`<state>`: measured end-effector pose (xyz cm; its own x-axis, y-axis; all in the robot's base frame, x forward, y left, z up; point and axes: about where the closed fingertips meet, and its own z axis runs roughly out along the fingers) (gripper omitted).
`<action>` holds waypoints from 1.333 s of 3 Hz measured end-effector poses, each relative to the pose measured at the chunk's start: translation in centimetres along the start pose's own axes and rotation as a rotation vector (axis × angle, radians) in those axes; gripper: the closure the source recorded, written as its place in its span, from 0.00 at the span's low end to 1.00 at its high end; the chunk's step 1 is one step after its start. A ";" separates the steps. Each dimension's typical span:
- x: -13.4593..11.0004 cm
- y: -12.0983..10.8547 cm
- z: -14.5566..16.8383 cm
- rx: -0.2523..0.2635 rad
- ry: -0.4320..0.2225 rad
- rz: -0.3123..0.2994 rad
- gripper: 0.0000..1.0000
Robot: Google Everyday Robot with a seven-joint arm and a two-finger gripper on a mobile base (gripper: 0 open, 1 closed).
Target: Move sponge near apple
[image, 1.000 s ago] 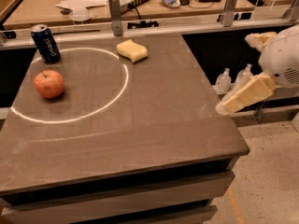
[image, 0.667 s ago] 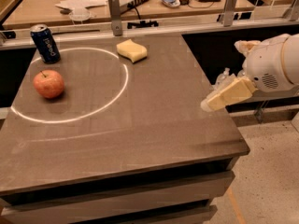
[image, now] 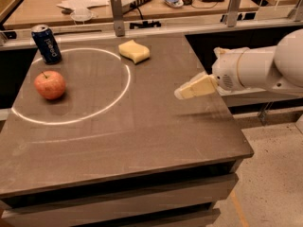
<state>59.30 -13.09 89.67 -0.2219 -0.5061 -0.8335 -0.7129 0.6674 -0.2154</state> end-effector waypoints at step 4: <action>-6.1 -3.3 17.4 -0.110 -0.121 0.049 0.00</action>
Offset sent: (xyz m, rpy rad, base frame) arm 0.1487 0.0789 -0.0133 0.1229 -0.0409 0.0706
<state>74.57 -2.69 86.57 -0.1811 -0.4000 -0.8984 -0.7733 0.6224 -0.1212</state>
